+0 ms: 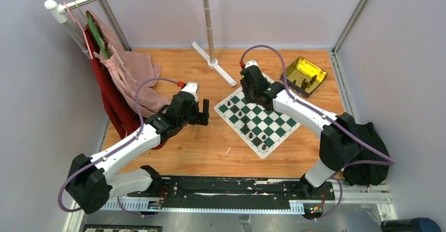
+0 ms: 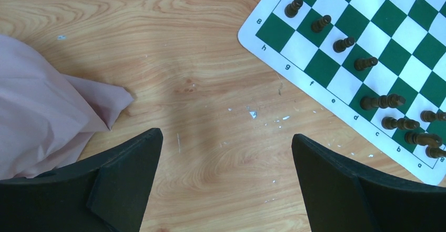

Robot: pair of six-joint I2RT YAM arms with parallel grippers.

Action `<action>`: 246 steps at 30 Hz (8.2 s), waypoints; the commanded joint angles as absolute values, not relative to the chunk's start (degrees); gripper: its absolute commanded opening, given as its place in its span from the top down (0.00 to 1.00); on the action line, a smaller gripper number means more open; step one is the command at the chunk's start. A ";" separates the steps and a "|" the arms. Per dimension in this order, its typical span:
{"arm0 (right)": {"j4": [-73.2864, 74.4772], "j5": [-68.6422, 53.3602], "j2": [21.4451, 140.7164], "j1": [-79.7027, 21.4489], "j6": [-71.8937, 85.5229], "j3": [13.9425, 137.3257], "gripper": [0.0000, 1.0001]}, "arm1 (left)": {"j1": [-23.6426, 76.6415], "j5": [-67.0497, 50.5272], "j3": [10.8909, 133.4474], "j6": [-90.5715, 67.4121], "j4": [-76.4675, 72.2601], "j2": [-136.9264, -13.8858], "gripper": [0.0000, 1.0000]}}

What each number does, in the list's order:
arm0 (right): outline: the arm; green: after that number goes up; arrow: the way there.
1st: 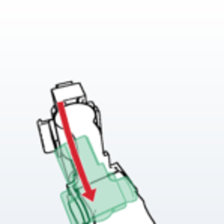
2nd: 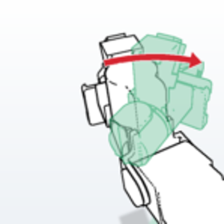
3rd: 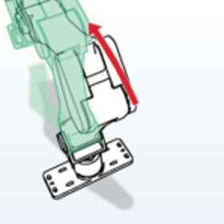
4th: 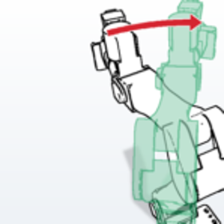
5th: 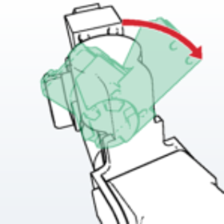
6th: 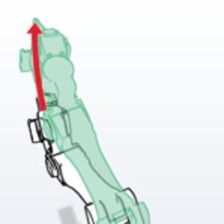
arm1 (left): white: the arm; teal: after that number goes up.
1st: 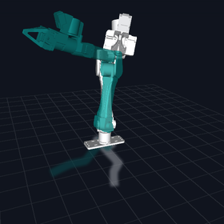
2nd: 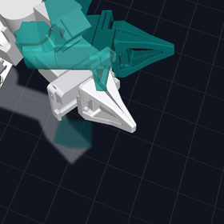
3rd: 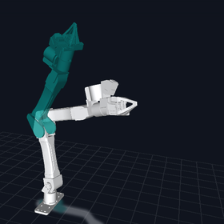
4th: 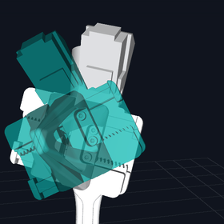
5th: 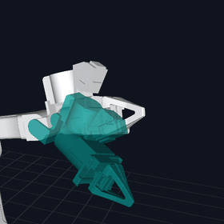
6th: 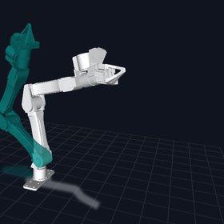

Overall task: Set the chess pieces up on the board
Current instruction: Pick up the chess piece from the storage box, then place the chess piece on the chessboard.

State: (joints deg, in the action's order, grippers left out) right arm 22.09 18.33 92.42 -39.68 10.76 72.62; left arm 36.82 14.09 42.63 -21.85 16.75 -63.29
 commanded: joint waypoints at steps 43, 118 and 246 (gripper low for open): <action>21.76 19.62 116.96 2.08 16.57 95.86 0.52 | 36.49 14.77 47.84 -21.96 14.61 -75.26 0.00; 20.22 11.98 126.46 4.88 16.38 103.90 1.00 | 36.66 15.62 50.54 -24.02 15.98 -79.40 0.00; 16.71 11.86 97.34 -41.27 15.26 57.39 1.00 | 37.09 13.72 37.64 -24.61 19.00 -57.95 0.00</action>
State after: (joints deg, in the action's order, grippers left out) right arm 17.47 11.16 97.17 -41.25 15.42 58.22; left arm 36.91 14.11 38.41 -24.47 19.42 -57.28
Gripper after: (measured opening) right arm 0.165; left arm 0.997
